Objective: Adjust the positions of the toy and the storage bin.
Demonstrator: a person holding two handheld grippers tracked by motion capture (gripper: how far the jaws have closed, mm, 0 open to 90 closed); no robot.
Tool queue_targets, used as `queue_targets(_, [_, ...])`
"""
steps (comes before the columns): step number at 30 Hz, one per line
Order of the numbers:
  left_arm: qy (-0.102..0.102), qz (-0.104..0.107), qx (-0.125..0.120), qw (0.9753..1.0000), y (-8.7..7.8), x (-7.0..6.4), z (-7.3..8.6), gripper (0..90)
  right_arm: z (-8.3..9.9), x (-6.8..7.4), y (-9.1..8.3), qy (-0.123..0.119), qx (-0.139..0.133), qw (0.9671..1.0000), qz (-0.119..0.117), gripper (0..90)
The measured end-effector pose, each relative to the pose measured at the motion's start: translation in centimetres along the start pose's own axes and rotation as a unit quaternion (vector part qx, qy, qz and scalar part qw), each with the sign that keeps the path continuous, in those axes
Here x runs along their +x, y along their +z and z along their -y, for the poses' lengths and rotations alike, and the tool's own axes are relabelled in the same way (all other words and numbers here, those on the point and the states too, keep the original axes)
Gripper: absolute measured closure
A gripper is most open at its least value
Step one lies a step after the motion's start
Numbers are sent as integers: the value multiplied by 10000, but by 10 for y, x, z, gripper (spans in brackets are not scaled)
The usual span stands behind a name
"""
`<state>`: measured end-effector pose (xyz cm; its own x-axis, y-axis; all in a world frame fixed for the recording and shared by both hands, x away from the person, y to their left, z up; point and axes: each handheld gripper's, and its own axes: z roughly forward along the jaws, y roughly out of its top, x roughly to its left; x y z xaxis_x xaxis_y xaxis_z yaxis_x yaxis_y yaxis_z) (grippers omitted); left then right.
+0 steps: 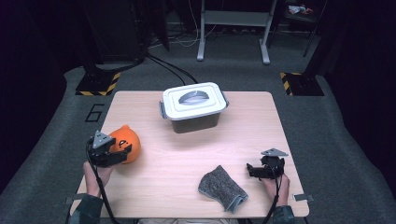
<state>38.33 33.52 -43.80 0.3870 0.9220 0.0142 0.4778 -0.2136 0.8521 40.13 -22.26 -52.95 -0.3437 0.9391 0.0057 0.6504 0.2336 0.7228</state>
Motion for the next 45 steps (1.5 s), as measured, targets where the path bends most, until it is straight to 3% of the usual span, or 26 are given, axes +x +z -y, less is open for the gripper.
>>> queue_targets(6, [275, 328, 26, 9991, 2, -26, -2, 155, -1, -1, 1, -10, 39, 10000, 3, 0])
queue_targets(12, [512, 665, 69, 9964, 14, -60, 7, 91, -1, 0, 1, -76, 40, 9999, -62, 0])
queue_targets(16, [744, 921, 419, 9921, 30, -81, 19, 63, -1, 0, 1, -91, 34, 9999, -75, 0])
queue_targets(18, [717, 1081, 562, 9900, 39, -89, 27, 34, -1, 0, 1, -90, 32, 9999, -77, 0])
queue_targets(21, [863, 1169, 792, 9862, 52, -100, 37, 21, -1, 0, 1, -121, 30, 9999, -100, 0])
queue_targets(23, [922, 1181, 907, 9845, 60, -105, 43, 15, -1, 0, 1, -173, 35, 9998, -124, 0])
queue_targets(29, [886, 1209, 952, 9841, 71, -110, 51, 3, -2, 2, 2, -256, 46, 9994, -234, 0])
queue_targets(30, [976, 1219, 1026, 9824, 71, -110, 51, 1, -2, 2, 2, -271, 47, 9993, -244, 0])
queue_targets(31, [946, 1208, 1008, 9830, 73, -111, 53, 0, -2, 2, 2, -278, 47, 9993, -240, 0])
queue_targets(35, [1017, 1263, 1172, 9798, 77, -111, 56, 0, -2, 1, 2, -306, 59, 9992, -255, 0])
queue_targets(38, [946, 1201, 1079, 9823, 78, -113, 59, 0, -4, 0, 3, -321, 47, 9990, -321, 0])
queue_targets(43, [959, 1229, 1113, 9815, 78, -113, 59, 0, -10, -3, 5, -361, 83, 9985, -411, 0])
queue_targets(45, [961, 1226, 1115, 9815, 78, -113, 59, 0, -14, -3, 3, -273, 48, 9984, -485, 0])
